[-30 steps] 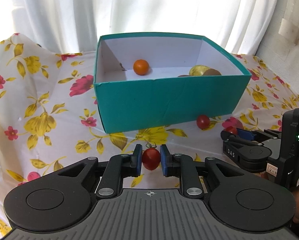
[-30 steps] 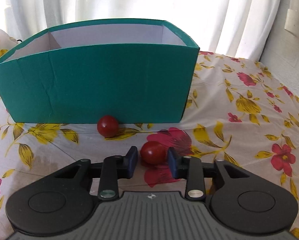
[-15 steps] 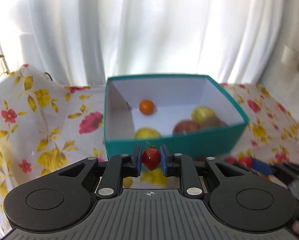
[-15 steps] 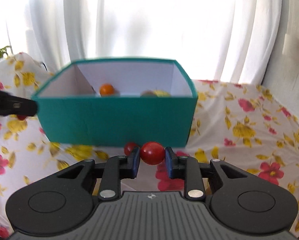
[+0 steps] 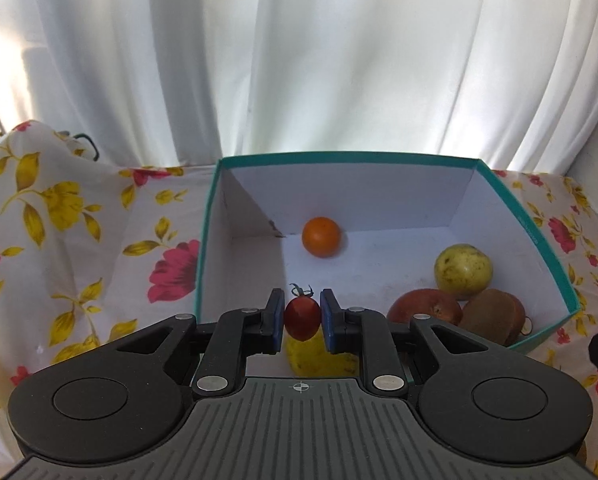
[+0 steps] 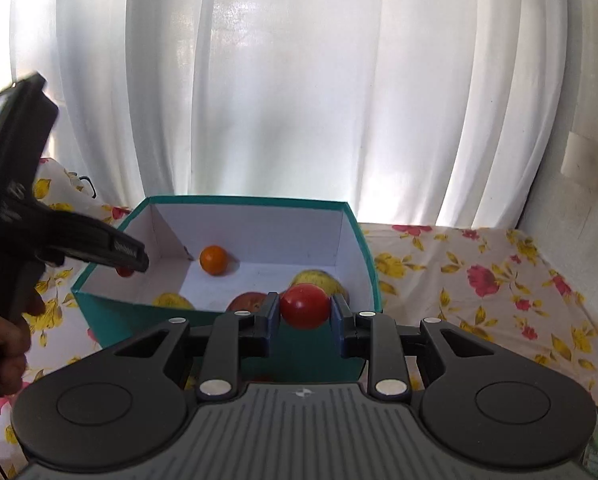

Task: Organize fruits
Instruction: 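Carry both cherry tomatoes over the teal box and open both tools inside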

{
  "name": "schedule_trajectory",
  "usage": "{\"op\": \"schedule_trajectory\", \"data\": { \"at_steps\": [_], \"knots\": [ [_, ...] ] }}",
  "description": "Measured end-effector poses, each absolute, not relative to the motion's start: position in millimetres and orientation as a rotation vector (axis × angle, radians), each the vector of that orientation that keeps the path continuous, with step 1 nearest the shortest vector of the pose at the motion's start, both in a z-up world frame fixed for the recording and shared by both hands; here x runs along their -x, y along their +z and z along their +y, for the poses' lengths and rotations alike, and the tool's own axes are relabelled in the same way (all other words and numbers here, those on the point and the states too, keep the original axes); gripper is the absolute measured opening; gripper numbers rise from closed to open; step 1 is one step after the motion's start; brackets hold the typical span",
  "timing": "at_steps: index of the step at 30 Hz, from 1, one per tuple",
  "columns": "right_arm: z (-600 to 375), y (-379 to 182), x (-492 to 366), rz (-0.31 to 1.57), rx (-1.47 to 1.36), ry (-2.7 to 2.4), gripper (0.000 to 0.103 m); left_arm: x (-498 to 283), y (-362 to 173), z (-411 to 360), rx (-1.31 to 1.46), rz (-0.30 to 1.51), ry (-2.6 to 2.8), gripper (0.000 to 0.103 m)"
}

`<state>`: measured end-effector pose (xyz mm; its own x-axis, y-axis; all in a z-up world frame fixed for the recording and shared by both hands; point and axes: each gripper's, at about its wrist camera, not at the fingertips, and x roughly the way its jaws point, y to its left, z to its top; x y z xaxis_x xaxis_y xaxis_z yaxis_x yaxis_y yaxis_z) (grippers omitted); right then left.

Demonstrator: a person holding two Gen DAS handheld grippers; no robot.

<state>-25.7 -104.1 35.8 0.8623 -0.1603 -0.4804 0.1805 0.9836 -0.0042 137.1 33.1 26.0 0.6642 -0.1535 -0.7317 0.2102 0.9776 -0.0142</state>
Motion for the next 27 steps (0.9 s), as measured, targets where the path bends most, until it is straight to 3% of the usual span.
{"op": "schedule_trajectory", "data": {
  "at_steps": [11, 21, 22, 24, 25, 26, 27],
  "knots": [
    [-102, 38, 9, 0.501, -0.043, -0.17, 0.026, -162, -6, 28, -0.107, 0.901, -0.197, 0.022],
    [-101, 35, 1, 0.511, -0.049, -0.165, 0.026, -169, -4, 36, -0.048, 0.921, -0.262, 0.027],
    [-101, 35, 0, 0.513, -0.052, -0.166, 0.026, -166, 0, 39, -0.031, 0.929, -0.273, 0.031],
    [-102, 34, -1, 0.516, -0.056, -0.169, 0.026, -152, 17, 46, 0.01, 0.874, -0.309, 0.056],
    [-102, 33, -1, 0.517, -0.058, -0.17, 0.026, -142, 26, 50, 0.021, 0.829, -0.32, 0.076],
    [-103, 33, -2, 0.518, -0.06, -0.171, 0.026, -135, 34, 55, 0.03, 0.793, -0.326, 0.087],
    [-104, 32, -2, 0.52, -0.063, -0.171, 0.026, -128, 42, 59, 0.043, 0.762, -0.332, 0.087]
  ]
}}
